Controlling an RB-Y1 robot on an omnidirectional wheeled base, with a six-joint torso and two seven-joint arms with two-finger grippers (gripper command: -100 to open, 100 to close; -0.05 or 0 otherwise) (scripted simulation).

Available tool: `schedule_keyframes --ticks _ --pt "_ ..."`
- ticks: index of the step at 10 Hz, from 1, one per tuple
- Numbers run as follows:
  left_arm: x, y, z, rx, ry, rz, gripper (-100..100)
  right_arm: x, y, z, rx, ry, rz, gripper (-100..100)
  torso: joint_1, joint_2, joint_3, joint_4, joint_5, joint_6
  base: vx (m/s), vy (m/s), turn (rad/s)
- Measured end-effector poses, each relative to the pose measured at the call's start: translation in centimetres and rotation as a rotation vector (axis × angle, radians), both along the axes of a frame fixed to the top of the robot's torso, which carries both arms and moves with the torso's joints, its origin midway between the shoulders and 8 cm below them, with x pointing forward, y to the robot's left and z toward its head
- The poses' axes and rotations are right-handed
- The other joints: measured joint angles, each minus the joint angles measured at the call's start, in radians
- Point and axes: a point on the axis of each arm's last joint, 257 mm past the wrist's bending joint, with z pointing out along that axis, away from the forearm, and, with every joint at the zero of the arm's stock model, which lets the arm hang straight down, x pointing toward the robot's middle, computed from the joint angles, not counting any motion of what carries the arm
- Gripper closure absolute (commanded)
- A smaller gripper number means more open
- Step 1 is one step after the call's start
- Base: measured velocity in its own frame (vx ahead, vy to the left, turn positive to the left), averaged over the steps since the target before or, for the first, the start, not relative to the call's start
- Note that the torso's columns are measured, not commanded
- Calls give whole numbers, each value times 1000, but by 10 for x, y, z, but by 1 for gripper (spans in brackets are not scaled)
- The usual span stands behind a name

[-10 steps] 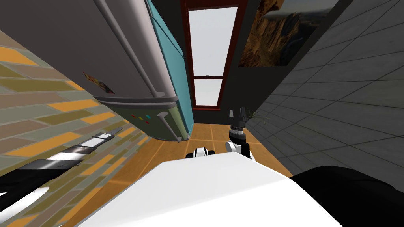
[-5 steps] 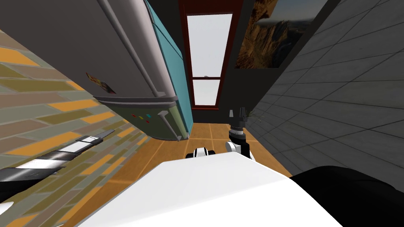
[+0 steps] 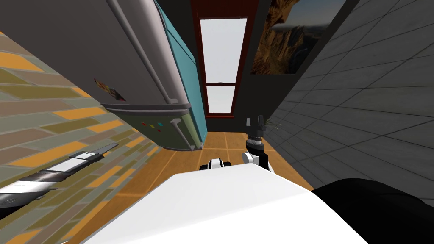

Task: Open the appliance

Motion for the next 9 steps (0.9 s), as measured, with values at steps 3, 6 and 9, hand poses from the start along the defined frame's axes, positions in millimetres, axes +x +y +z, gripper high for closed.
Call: schedule_keyframes --ticks 3,6,9 --pt "-15 11 1 -66 24 -5 100 0 0 0 0 0 0 0 1 -6 -3 -1 1 -1 -42 -12 15" --pt "-27 9 -12 -106 40 -20 -100 0 0 0 0 0 0 0 1 -5 -3 -1 1 -1 21 -11 -34" --pt "-21 12 -29 -90 40 7 -100 0 0 0 0 0 0 0 -3 -7 -3 -2 -1 -1 104 -88 -81"
